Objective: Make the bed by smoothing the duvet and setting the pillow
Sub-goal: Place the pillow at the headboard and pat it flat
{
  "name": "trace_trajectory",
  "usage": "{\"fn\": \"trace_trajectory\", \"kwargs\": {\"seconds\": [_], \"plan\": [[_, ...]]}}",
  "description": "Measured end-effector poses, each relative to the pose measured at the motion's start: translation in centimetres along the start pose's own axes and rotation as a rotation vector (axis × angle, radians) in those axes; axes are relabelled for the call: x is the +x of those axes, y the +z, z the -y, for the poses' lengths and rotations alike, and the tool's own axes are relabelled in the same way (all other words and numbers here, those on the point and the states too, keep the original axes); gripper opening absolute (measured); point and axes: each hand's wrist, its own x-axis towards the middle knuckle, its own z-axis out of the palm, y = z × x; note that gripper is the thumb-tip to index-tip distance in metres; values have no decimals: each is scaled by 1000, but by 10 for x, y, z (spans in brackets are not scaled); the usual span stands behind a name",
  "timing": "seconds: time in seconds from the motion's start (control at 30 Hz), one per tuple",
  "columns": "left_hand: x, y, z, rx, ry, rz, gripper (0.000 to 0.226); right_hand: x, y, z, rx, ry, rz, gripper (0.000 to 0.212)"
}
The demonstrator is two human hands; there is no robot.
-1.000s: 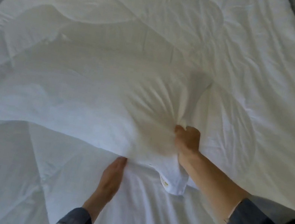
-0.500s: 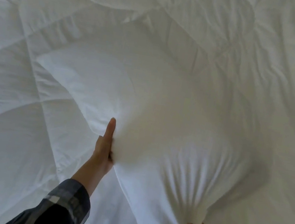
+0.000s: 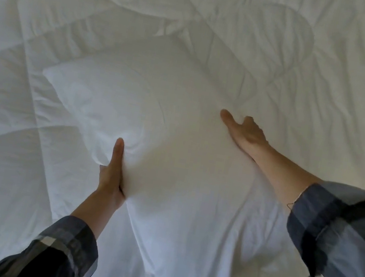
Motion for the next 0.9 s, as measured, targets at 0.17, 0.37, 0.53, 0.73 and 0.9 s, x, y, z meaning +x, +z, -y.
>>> {"fn": "trace_trajectory", "kwargs": {"seconds": [0.17,0.37,0.53,0.73,0.9], "plan": [[-19,14,-21,141,107,100,74,-4,-12,-5,270,-11,190,91],[-62,28,-30,259,134,89,80,-54,-45,-39,475,-96,-65,44],[-104,55,-9,377,257,261,41,-130,-89,-108,552,-12,-246,38],[-118,86,67,1053,581,41,94,-153,-73,-202,66,250,-211,91],[-112,160,117,1558,1328,218,62,-115,-19,-161,-265,-420,-413,64]]}}
